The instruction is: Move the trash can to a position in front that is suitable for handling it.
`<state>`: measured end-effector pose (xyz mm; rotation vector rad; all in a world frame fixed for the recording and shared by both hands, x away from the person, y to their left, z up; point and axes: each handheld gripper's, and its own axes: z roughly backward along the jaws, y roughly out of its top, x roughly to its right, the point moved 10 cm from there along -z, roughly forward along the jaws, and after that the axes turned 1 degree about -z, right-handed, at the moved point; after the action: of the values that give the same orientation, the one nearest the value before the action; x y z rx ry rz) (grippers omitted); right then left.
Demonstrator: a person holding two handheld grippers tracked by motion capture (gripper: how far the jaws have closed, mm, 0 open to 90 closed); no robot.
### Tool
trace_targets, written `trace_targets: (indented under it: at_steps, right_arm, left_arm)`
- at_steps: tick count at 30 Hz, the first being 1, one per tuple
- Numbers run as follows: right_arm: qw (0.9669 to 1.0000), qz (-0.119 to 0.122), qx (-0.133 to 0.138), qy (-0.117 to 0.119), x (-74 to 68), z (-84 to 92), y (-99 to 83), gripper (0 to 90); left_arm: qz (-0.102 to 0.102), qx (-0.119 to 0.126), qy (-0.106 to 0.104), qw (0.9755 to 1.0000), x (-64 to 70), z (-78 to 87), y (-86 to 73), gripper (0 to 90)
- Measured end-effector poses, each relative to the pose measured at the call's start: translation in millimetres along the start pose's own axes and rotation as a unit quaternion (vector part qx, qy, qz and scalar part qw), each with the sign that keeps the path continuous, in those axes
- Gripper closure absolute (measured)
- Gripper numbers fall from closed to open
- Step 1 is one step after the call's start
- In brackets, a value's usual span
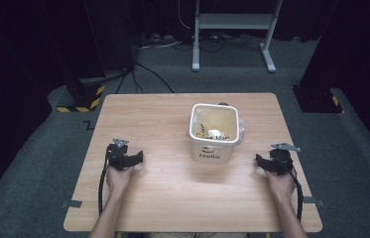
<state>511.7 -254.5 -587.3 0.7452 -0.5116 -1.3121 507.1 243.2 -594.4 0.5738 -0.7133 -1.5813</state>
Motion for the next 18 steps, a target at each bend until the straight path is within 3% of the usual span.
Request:
trace_targets:
  at_steps: [1, 6, 7, 8, 12, 13, 14, 18]
  right_arm:
    - [0.9999, -0.01, 0.006, 0.008, -2.3, 0.1, 2.5, 29.9]
    - [0.9995, -0.009, 0.02, 0.023, -17.1, -0.8, 11.0, 28.0]
    - [0.9994, -0.008, 0.02, 0.026, -20.4, -1.8, 12.6, 27.9]
    - [0.9994, -0.008, 0.018, 0.03, -24.5, -3.2, 14.4, 27.6]
    - [0.9991, -0.003, 0.018, 0.038, -37.1, -7.5, 18.9, 27.5]
    - [0.9991, -0.003, 0.018, 0.038, -37.1, -7.5, 18.9, 27.5]
    - [0.999, -0.005, 0.015, 0.042, -42.2, -9.4, 18.7, 26.9]
    - [0.9986, -0.005, 0.011, 0.052, -52.2, -13.3, 20.0, 27.4]
  left_arm:
    - [-0.002, -0.002, -0.005, 1.0, 3.8, -1.0, 1.5, 14.7]
    - [-0.032, 0.002, -0.021, 0.9993, 35.4, -7.7, 14.1, 14.7]
    - [-0.032, 0.002, -0.021, 0.9993, 35.4, -7.7, 14.1, 14.7]
    - [-0.035, 0.005, -0.032, 0.9989, 49.1, -11.3, 20.2, 14.6]
    - [-0.032, 0.008, -0.053, 0.9981, 70.0, -15.9, 28.0, 14.4]
    - [-0.032, 0.008, -0.053, 0.9981, 70.0, -15.9, 28.0, 14.3]
    - [-0.038, 0.009, -0.059, 0.9975, 79.5, -18.0, 32.1, 14.3]
    - [-0.029, 0.023, -0.076, 0.9964, 96.2, -20.7, 37.9, 14.7]
